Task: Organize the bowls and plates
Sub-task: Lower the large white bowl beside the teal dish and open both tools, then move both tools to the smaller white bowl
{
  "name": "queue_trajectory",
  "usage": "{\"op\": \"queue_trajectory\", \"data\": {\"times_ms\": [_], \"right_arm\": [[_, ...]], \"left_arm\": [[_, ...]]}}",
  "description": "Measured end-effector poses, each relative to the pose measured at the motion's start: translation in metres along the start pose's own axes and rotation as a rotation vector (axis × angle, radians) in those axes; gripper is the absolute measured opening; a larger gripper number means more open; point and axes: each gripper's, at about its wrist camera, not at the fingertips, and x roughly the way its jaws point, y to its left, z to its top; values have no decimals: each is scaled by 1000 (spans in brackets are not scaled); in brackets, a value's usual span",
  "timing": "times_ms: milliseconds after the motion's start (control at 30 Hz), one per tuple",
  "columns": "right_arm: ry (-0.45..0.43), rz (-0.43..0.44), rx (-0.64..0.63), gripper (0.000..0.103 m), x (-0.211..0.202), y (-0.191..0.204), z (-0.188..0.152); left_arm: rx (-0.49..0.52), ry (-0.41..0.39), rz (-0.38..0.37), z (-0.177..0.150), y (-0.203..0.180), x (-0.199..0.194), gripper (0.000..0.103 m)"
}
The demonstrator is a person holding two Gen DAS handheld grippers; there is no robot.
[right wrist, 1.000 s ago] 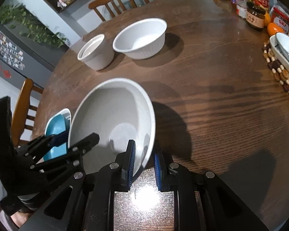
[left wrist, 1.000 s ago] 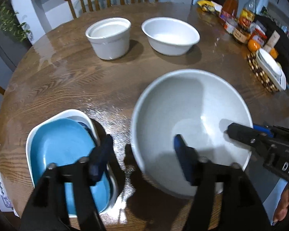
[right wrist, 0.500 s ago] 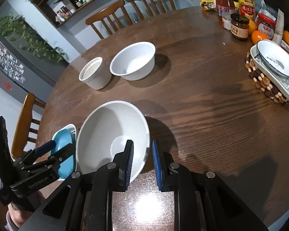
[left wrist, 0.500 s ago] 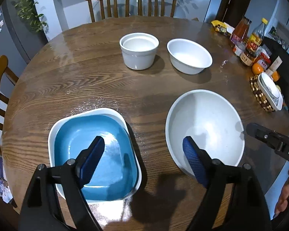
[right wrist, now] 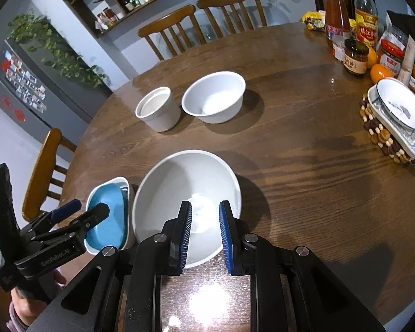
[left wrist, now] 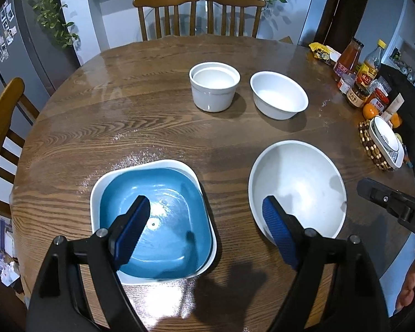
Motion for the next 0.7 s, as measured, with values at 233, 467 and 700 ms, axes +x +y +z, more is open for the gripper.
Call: {"op": "queue_trajectory", "data": {"times_ms": [233,467,700], "right_arm": [[-21,2,-10,20,-9,2,6],[-35,4,-21,20,-16,4,12],[-53,11,-35,20,-21,6,22]], "left_arm": [[8,-21,16,3,3,-7,83],[30,-45,21,10,-1,-15,83],[65,-93,30,22,-10,-27,83]]}}
